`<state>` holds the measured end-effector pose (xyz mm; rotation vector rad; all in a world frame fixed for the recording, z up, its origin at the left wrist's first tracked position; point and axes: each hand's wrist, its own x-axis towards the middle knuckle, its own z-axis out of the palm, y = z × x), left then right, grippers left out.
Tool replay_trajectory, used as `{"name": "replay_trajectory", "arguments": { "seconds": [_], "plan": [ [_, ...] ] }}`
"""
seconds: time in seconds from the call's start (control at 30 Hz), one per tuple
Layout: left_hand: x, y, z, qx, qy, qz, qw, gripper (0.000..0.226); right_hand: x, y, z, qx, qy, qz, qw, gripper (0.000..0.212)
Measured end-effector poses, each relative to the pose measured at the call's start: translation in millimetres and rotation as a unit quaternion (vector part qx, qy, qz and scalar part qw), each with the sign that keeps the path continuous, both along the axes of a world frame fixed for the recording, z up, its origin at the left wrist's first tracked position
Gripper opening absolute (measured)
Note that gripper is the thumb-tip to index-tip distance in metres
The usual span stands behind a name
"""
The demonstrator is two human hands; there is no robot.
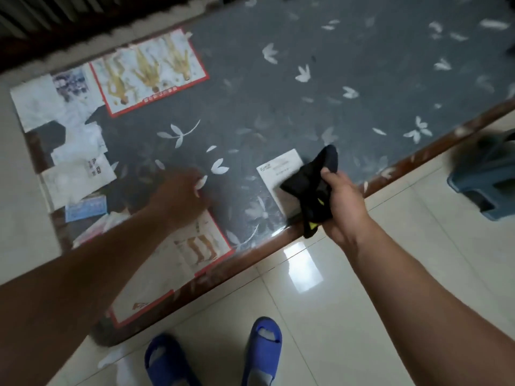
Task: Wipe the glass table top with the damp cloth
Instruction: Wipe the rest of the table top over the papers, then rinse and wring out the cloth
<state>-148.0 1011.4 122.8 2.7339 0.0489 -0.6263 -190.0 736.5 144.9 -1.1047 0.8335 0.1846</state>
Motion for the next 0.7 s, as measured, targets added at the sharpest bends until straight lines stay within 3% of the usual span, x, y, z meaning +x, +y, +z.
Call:
{"name": "replay_trajectory", "arguments": {
  "seconds": [0.1, 0.23, 0.3, 0.43, 0.57, 0.7],
  "plan": [
    [-1.8, -83.9, 43.9, -0.233, 0.132, 0.114, 0.957, 0.024, -8.4, -14.5, 36.1, 0.112, 0.018, 0.008, 0.994, 0.016],
    [1.0, -158.9, 77.4, -0.450, 0.282, 0.281, 0.799, 0.035, -13.4, -46.4, 73.1, 0.213, 0.024, 0.049, 0.976, 0.032],
    [3.3, -182.5, 89.5, -0.499, 0.297, 0.309, 0.753, 0.037, -13.3, -66.7, 85.5, 0.226, 0.016, 0.070, 0.971, 0.036],
    [14.7, -218.2, 102.1, -0.498, 0.273, 0.249, 0.784, 0.022, -7.1, -108.1, 108.1, 0.197, 0.011, 0.105, 0.975, 0.037],
    [43.0, -258.1, 122.5, -0.489, 0.292, 0.211, 0.794, 0.015, 9.9, -153.3, 125.6, 0.165, -0.018, 0.144, 0.976, 0.030],
    [86.7, -307.5, 139.9, -0.479, 0.314, 0.212, 0.792, 0.018, 39.5, -205.5, 134.5, 0.108, -0.071, 0.209, 0.969, 0.039]
  ]
}}
